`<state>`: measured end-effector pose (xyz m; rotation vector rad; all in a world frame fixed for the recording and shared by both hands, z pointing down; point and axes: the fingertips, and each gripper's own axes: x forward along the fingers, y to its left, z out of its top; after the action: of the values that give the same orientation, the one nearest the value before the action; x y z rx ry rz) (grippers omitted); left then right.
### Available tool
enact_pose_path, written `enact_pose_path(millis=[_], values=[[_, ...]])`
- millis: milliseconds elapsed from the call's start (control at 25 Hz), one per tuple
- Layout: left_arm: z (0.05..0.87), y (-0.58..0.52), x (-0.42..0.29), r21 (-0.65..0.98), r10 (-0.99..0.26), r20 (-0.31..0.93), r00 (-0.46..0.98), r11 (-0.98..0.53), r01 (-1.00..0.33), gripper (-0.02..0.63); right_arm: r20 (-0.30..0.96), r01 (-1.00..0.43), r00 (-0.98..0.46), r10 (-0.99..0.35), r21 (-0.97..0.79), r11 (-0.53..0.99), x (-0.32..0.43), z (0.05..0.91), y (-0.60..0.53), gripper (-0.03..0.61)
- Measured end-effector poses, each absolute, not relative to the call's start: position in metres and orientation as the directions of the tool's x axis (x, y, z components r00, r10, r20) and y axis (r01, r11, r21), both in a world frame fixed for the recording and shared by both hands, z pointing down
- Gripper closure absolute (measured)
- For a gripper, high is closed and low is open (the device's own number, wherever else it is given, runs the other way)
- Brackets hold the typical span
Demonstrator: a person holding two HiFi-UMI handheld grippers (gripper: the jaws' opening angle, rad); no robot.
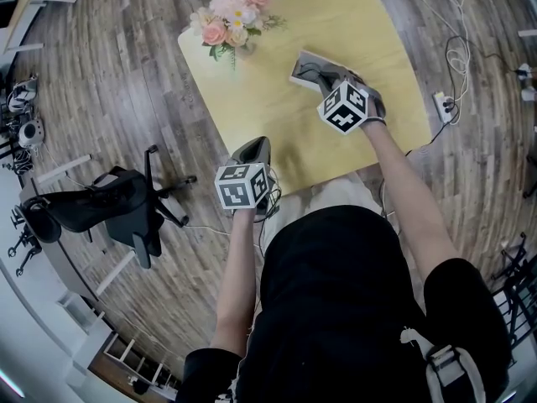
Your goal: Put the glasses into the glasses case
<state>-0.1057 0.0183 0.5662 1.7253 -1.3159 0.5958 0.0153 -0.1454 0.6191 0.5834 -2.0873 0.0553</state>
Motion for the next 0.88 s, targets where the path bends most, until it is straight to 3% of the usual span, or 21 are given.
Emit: enact_pose_path(millis=[880], values=[[0.562,0.010,-0.095,0.340,-0.527,0.781,0.336,-0.093,-0.936,0.589,0.746,-0.425,-0.523,-0.412,0.191,0.885,0.021,0.587,-0.136,0.520]])
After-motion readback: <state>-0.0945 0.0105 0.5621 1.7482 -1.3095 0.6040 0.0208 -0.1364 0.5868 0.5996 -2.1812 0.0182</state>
